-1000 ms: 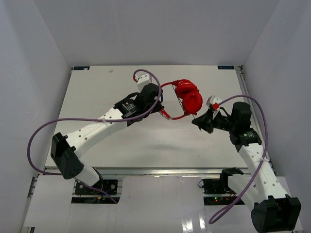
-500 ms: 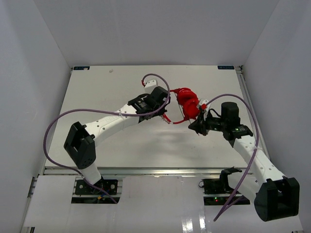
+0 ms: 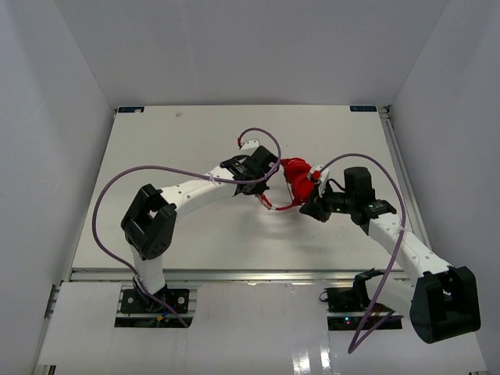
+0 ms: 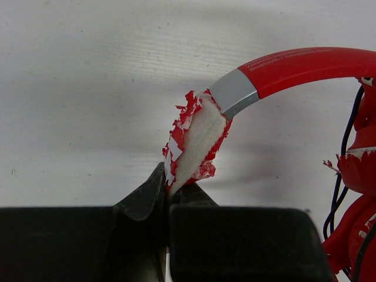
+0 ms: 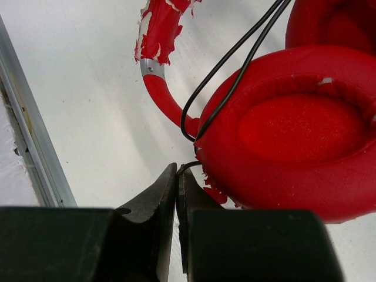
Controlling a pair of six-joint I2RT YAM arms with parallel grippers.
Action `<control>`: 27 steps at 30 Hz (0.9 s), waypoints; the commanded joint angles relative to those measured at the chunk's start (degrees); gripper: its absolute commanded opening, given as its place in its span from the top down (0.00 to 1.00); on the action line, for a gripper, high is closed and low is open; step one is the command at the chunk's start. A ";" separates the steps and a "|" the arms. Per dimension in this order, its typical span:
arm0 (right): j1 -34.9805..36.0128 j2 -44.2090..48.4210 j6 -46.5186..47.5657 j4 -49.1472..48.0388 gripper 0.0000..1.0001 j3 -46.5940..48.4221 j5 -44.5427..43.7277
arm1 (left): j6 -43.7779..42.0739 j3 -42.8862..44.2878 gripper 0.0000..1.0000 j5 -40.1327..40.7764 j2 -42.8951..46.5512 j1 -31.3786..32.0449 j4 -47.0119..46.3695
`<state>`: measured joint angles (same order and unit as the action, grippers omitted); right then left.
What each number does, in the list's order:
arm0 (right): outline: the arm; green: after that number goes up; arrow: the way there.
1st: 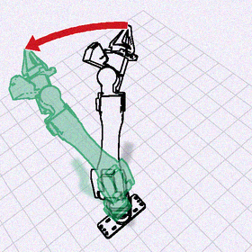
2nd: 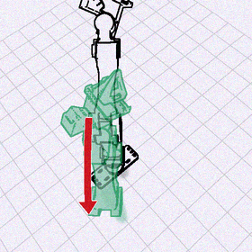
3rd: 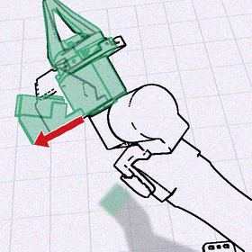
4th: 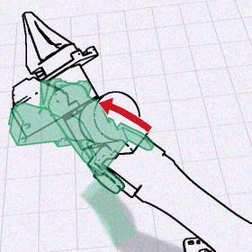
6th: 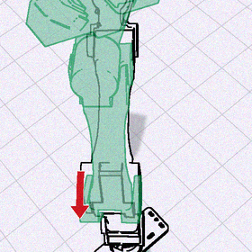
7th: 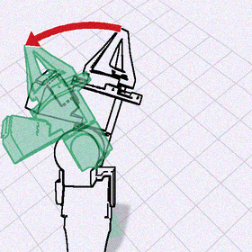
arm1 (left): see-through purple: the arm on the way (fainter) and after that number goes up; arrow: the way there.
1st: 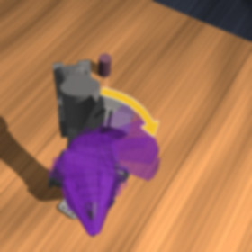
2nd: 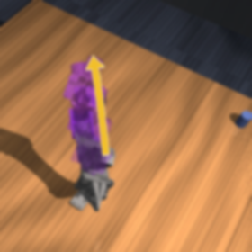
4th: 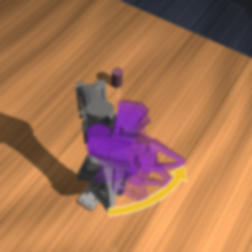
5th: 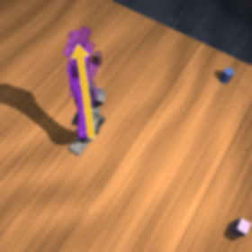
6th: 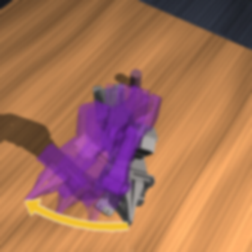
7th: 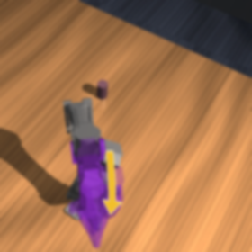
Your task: Wrap the headphones
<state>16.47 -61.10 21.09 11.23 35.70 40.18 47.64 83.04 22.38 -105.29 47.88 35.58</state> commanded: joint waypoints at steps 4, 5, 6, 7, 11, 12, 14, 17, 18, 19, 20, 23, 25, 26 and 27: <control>0.75 -1.93 0.62 -5.27 0.91 -0.38 -0.68 | -0.97 2.79 1.00 -2.16 -1.44 -0.19 -1.72; 0.78 -2.14 0.68 -5.35 0.91 -0.52 -0.94 | -1.02 2.79 1.00 -2.11 -1.90 -0.24 -1.83; 0.84 -2.34 0.89 -5.05 0.91 -0.36 -1.10 | -1.35 3.10 1.00 -1.95 -2.47 -0.26 -1.77; 0.84 -2.59 1.20 -4.68 0.91 -0.06 -1.23 | -2.03 3.72 1.00 -1.83 -3.33 -0.32 -1.59; 0.76 -4.39 1.50 -5.08 0.90 0.42 -1.15 | -3.34 5.72 1.00 -1.46 -5.27 -0.51 -0.69; 0.79 -5.10 1.54 -5.33 0.90 0.60 -0.83 | -3.45 5.54 1.00 -1.24 -5.24 -0.72 -0.58; 0.94 -6.99 1.59 -5.74 0.90 1.06 -0.22 | -3.71 4.88 1.00 -0.99 -5.14 -1.18 -0.43; 1.38 -10.25 1.76 -5.84 0.90 2.76 0.61 | -4.78 3.87 1.00 -1.51 -5.15 -3.04 -0.38; 1.54 -11.50 1.64 -6.00 0.90 3.21 0.77 | -5.26 3.71 1.00 -1.55 -5.23 -3.57 -0.34; 1.70 -12.78 1.59 -6.09 0.90 3.97 0.95 | -5.60 3.66 1.00 -1.57 -5.30 -3.93 -0.34; 1.84 -14.40 1.59 -6.18 0.90 4.99 1.14 | -5.93 3.57 1.00 -1.62 -5.35 -4.30 -0.34; 2.33 -18.08 1.59 -6.20 0.89 7.75 1.02 | -7.36 3.73 1.00 -1.69 -5.91 -5.35 0.09; 2.50 -19.87 1.70 -6.08 0.89 9.11 0.82 | -8.60 4.27 1.00 -1.75 -6.51 -5.76 0.41; 2.66 -20.68 1.76 -5.98 0.88 9.65 0.71 | -8.76 4.54 1.00 -1.80 -6.89 -5.93 0.67; 2.83 -21.41 1.76 -6.00 0.88 10.06 0.69 | -9.11 4.63 1.00 -1.86 -7.41 -6.00 0.76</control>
<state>18.60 -80.39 21.71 7.35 41.81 39.39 40.33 86.19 20.52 -112.35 42.48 37.39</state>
